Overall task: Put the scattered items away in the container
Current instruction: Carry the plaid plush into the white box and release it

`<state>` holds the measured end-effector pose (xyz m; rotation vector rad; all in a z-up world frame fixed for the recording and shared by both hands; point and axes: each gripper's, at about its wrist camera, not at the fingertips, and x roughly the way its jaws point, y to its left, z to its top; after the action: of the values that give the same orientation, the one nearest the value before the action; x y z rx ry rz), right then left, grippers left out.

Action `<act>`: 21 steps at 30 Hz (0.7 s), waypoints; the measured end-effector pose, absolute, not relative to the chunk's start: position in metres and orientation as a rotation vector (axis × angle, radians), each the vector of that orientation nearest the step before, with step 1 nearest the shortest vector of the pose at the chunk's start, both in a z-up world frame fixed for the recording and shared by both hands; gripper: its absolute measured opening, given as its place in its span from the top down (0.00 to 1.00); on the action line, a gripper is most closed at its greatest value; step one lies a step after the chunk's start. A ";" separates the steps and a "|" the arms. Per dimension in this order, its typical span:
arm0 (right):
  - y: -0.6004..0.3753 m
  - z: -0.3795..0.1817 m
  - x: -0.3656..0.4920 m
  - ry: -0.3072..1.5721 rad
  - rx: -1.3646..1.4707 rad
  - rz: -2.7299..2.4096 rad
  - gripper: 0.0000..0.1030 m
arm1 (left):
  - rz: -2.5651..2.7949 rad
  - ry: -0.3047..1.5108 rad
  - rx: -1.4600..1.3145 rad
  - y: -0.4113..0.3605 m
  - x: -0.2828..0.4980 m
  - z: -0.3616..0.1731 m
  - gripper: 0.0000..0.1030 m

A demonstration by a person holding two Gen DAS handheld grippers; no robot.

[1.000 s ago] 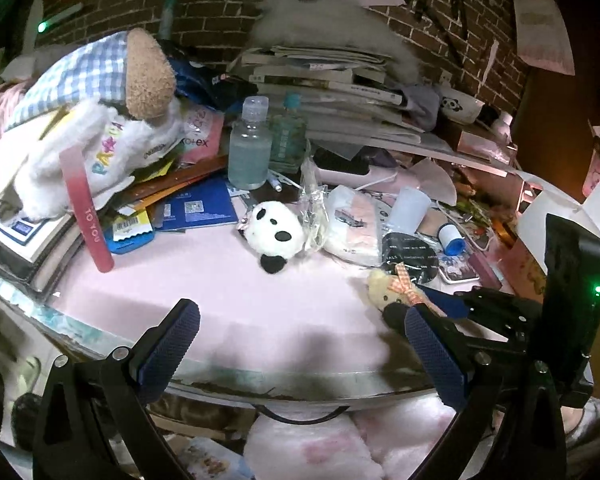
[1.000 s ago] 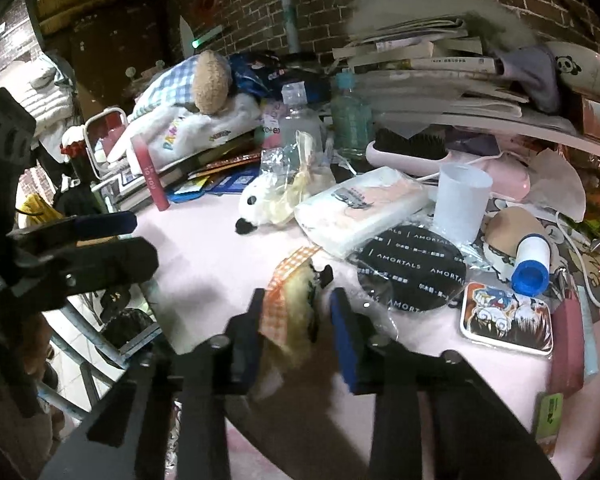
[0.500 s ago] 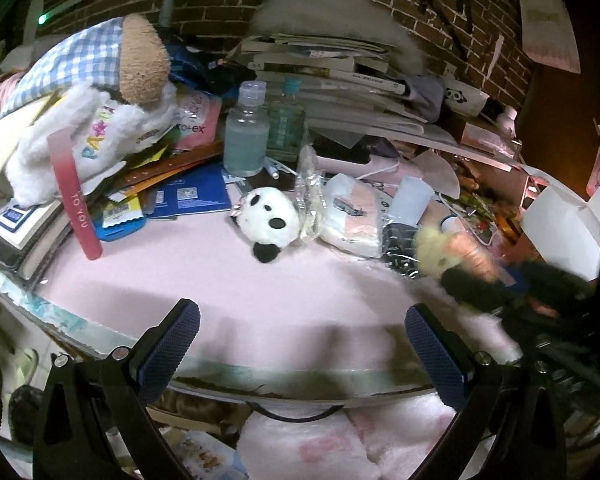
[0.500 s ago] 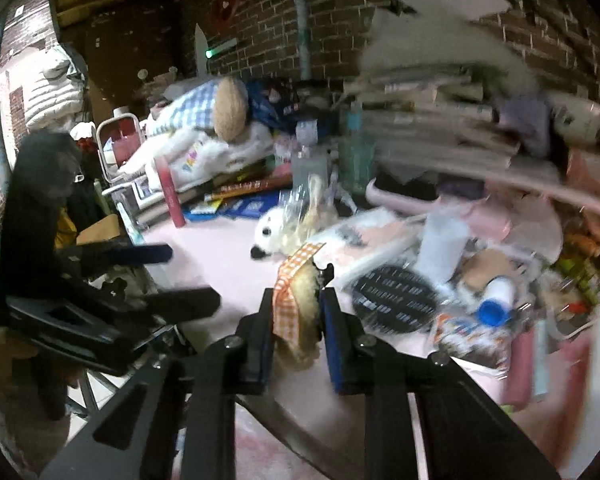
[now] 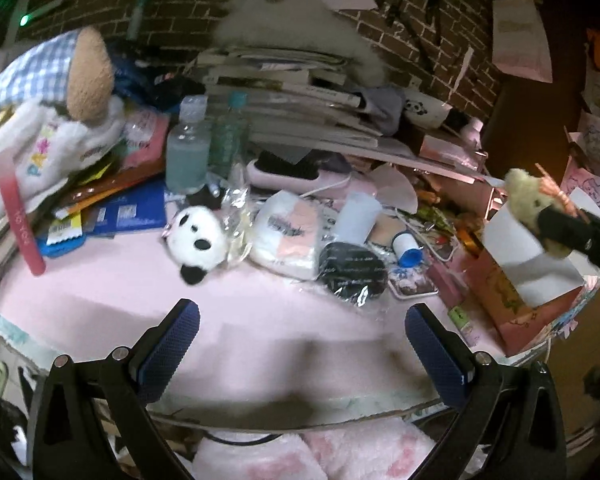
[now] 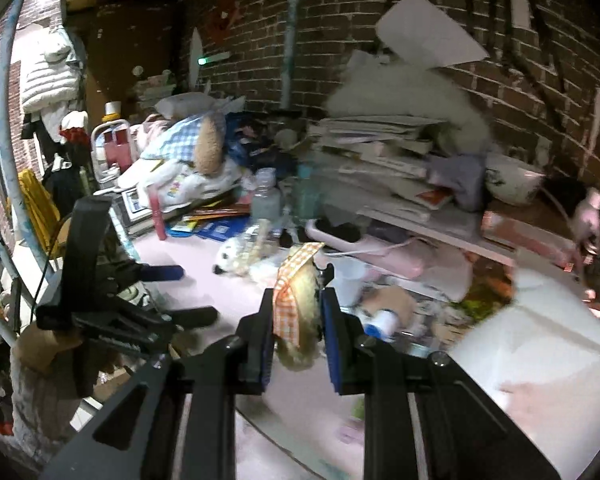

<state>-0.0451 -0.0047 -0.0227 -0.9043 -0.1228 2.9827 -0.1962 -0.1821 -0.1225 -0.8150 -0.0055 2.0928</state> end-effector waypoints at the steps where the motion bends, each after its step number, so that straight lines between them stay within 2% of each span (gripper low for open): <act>1: 0.004 -0.018 -0.041 -0.118 -0.915 2.964 0.82 | 2.089 -0.001 -0.816 -0.181 -0.196 -0.122 0.00; 10: 0.094 0.003 -0.013 -0.135 -1.147 2.621 0.82 | 2.048 0.097 -0.783 -0.164 -0.184 -0.118 0.00; 15: 0.122 -0.014 -0.018 -0.131 -1.380 2.473 0.82 | 2.054 0.176 -0.754 -0.154 -0.179 -0.114 0.00; 21: 0.133 -0.038 -0.028 -0.099 -1.606 2.362 0.82 | 2.041 0.170 -0.759 -0.147 -0.177 -0.110 0.00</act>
<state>-0.0282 0.1326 -0.0379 -1.6064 -0.0990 2.3622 -0.1775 -0.1473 -0.1102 -0.7585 0.1702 2.0406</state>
